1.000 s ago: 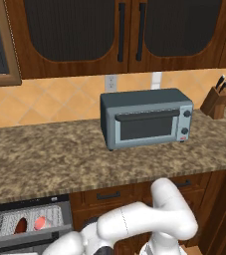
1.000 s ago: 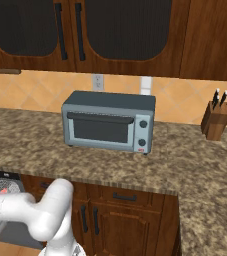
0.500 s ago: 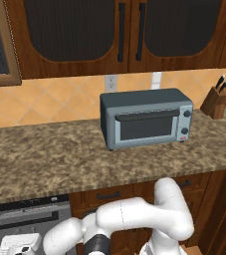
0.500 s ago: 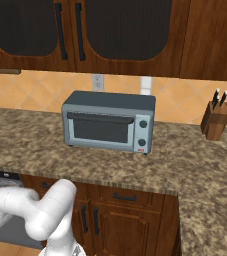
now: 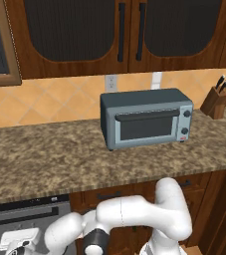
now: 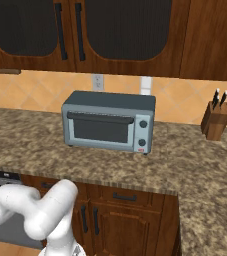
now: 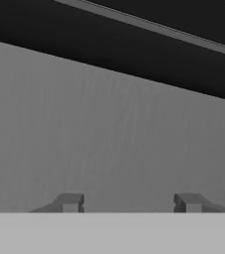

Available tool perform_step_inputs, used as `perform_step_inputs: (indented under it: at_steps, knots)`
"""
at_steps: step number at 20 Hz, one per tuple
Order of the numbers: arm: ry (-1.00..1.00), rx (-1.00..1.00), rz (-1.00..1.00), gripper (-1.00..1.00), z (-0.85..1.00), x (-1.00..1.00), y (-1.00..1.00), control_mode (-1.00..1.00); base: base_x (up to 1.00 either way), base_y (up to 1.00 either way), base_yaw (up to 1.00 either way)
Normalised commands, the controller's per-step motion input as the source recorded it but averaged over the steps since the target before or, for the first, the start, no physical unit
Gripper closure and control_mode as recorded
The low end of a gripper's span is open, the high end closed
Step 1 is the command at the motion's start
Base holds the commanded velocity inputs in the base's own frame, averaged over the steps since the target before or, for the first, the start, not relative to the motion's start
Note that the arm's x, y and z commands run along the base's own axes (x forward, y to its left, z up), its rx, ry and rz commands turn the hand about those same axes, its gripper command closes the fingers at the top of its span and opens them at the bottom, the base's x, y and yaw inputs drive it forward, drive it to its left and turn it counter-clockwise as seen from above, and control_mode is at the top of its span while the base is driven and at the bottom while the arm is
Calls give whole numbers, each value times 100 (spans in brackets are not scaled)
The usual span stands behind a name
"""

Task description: Pick up the cup and bowl from the counter, place them in the dishwasher, and close the dishwasher door.

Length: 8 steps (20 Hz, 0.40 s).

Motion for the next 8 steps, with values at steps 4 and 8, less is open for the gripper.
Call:
perform_step_inputs:
  at_steps: [4,8]
  knots:
    - [0,0,0,-100,0,42,0,-100,0,0,0]
    - [-1,0,-2,-100,0,-22,19,-100,0,0,0]
